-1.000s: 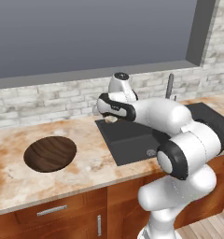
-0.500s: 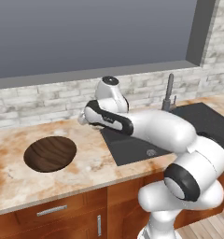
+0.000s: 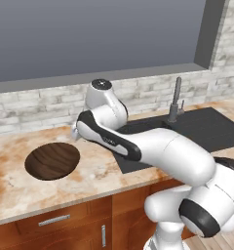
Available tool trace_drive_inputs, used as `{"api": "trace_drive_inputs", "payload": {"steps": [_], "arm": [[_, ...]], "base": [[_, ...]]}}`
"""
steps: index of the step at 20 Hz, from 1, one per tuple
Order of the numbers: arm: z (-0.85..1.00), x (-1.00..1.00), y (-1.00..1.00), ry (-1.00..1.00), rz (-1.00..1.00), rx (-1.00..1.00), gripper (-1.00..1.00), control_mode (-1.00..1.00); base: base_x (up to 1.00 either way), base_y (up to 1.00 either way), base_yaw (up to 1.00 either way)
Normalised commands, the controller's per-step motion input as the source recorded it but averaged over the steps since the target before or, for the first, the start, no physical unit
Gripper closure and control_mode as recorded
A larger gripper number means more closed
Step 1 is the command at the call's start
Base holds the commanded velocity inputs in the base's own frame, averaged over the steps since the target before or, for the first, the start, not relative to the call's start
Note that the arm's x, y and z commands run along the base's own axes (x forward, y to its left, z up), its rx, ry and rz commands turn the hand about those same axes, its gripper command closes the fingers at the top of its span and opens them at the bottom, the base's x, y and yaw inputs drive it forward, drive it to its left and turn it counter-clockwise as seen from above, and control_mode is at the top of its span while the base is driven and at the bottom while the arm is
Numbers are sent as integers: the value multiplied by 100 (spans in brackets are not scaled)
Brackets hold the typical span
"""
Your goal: Pick the apples from the cabinet and place them in one bowl. Pick the garlic from the sink and place it in the other bowl.
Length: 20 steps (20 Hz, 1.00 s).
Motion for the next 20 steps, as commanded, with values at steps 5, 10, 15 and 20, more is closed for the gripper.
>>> {"api": "trace_drive_inputs", "payload": {"steps": [5,10,15,20], "arm": [[-2,-5,76,-1,15,-13,100,-100],[-17,39,66,2,8,-4,100,-100],[-46,9,48,3,2,0,100,-100],[-56,20,22,0,0,-3,100,-100]], "base": [[0,0,0],[0,0,0],[0,0,0],[0,0,0]]}}
